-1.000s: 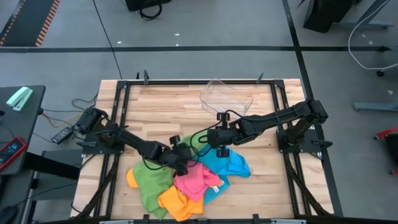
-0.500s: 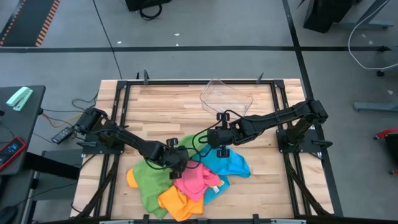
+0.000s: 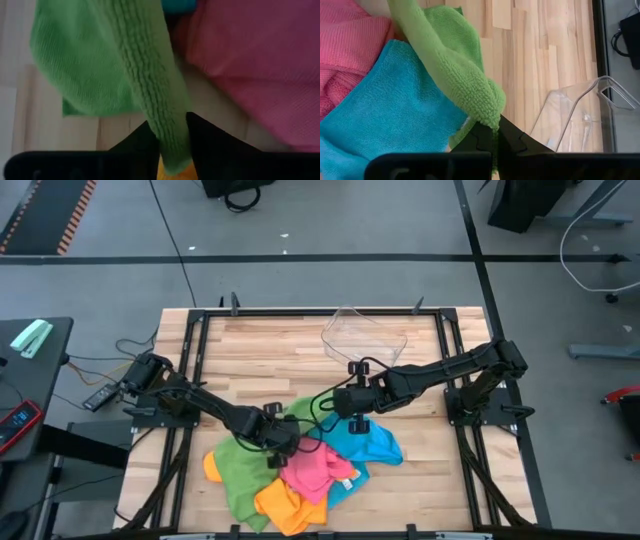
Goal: Fold microfiber towels
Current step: Fold the top green towel
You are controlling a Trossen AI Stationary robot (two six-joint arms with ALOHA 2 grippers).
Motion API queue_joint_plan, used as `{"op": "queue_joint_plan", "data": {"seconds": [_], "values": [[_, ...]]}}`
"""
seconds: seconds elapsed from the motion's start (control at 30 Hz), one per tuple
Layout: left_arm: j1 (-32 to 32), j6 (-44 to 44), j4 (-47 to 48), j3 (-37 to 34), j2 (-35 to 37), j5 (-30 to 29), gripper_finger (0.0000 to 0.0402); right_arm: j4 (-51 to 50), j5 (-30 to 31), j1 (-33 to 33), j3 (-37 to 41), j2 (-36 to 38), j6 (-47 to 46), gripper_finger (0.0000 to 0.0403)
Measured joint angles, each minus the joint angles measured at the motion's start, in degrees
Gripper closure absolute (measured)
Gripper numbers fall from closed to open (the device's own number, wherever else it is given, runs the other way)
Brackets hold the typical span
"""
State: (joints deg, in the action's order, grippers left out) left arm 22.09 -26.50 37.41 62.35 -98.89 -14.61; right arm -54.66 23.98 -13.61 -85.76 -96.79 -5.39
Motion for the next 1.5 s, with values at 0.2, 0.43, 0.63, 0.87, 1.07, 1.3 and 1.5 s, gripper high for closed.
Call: {"op": "queue_joint_plan", "data": {"seconds": [0.2, 0.43, 0.63, 0.87, 1.07, 1.3, 1.5], "values": [[0.00, 1.51, 1.52, 0.00, 0.00, 0.51, 0.0343, 0.05, -0.11, 0.00, 0.00, 0.00, 0.00, 0.0397], [0.11, 5.57, 4.09, -0.02, 1.03, 0.52, 0.0388, -0.24, -1.83, -0.23, 0.00, 0.00, 0.04, 0.0397], [-0.04, 11.17, 10.10, 1.00, 5.48, -3.32, 0.0393, -2.57, -1.07, -0.79, 0.00, 0.00, 7.83, 0.0397], [-1.57, 18.19, 19.38, 6.93, 9.91, -18.12, 0.0387, -2.40, 5.40, 0.61, 0.00, 0.00, 22.99, 0.0397], [-5.47, 22.61, 23.23, 8.44, 11.80, -25.68, 0.0392, -2.64, 10.57, 3.49, 0.00, 0.01, 36.56, 0.0397], [-8.13, 30.54, 23.08, 11.67, 12.62, -32.15, 0.0395, -1.80, 19.17, 4.97, -0.02, 1.11, 54.11, 0.0397], [-9.18, 34.73, 22.81, 14.60, 13.26, -37.13, 0.0388, 1.59, 20.27, 5.79, -0.02, 3.09, 61.17, 0.0397]]}}
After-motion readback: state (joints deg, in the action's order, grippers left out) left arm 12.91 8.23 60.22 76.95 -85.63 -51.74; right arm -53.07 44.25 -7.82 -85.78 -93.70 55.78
